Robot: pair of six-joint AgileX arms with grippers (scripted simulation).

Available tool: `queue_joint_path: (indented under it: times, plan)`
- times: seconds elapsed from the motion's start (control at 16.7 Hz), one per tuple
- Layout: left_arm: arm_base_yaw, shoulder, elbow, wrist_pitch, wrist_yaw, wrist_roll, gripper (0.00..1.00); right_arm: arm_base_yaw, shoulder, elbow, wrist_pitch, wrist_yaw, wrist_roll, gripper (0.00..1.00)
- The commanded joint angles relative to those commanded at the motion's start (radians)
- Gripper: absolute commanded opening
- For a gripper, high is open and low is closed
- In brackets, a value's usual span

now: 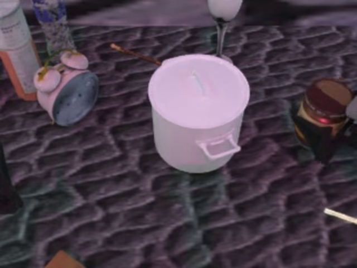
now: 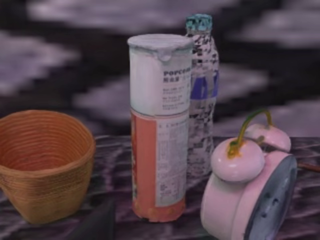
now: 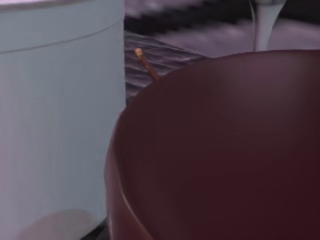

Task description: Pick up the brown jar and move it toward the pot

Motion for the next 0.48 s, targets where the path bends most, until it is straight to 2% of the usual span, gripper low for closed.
queue_joint_path:
  times: [0.18, 0.48]
  plan:
    - [0.0, 0.0, 0.0, 0.0, 0.0, 0.0, 1.0, 0.03, 0.004, -0.076, 0.092, 0.066, 0.032, 0.0]
    - [0.0, 0.0, 0.0, 0.0, 0.0, 0.0, 1.0, 0.029, 0.002, -0.083, 0.1, 0.071, 0.036, 0.0]
